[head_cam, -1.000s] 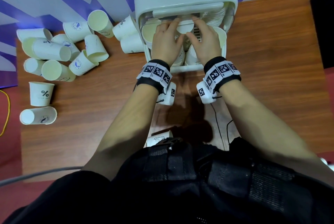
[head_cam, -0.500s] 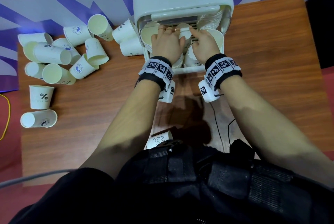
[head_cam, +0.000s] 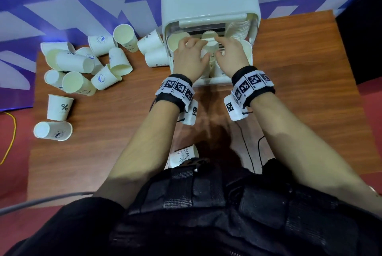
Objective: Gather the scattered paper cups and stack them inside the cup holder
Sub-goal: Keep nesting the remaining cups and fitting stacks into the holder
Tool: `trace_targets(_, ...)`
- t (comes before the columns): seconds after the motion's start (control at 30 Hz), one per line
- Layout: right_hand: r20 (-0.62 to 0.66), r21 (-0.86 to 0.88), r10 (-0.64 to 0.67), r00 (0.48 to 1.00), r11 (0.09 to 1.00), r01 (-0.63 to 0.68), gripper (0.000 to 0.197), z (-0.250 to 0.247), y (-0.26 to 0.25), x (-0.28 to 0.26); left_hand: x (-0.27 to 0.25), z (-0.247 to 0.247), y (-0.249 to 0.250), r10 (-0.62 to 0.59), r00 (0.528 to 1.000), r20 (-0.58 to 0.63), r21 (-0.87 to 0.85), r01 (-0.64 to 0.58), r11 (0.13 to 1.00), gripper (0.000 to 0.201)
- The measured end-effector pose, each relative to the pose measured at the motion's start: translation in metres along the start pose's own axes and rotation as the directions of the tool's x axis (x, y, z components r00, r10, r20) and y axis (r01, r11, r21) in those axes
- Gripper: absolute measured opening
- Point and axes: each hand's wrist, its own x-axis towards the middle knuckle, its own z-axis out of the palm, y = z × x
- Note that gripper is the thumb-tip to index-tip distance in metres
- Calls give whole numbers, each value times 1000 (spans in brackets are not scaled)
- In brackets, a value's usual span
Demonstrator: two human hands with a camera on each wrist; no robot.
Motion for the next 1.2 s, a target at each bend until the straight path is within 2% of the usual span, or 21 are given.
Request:
trace_targets(0.2, 9, 45, -35, 999, 998, 34, 38, 2, -22, -46, -44, -18, -18, 78, 995, -55, -87, -83, 993, 41)
trace_targets(0.33, 139, 9, -31, 990, 1000, 30, 36, 16, -34, -78, -79, -19, -37, 53, 996, 73, -89, -46, 995, 45)
trace_targets(0.43, 282, 37, -4, 959, 999, -7, 34, 26, -38, -106, -107, -22, -48, 60, 979, 195, -122, -36, 992, 46)
trace_targets(0.53, 463, -57, -5, 886, 998, 35, 39, 36, -37, -133, -137, -21, -55, 98, 943, 320, -144, -54, 988, 46)
trace_targets(0.6, 543, -124, 23, 840, 991, 53, 46, 42, -34, -150, -154, -17, -60, 61, 915, 399, -124, -12, 992, 51)
trace_targets(0.8, 679, -204, 58, 732, 973, 112, 60, 66, -32, -180, -193, 8, -75, -28, 776, 630, -29, 60, 998, 70)
trace_targets(0.9, 684, -219, 54, 727, 966, 134, 63, 80, -31, -187, -205, 20, -83, -79, 729, 680, 74, 39, 997, 80)
trace_targets(1.03, 656, -264, 59, 753, 952, 156, 58, 100, -30, -192, -220, 34, -92, -139, 742, 656, 118, 80, 990, 84)
trace_targets(1.2, 616, -250, 33, 787, 956, 155, 42, 116, -34, -193, -232, 41, -102, -200, 719, 666, 87, 192, 978, 82)
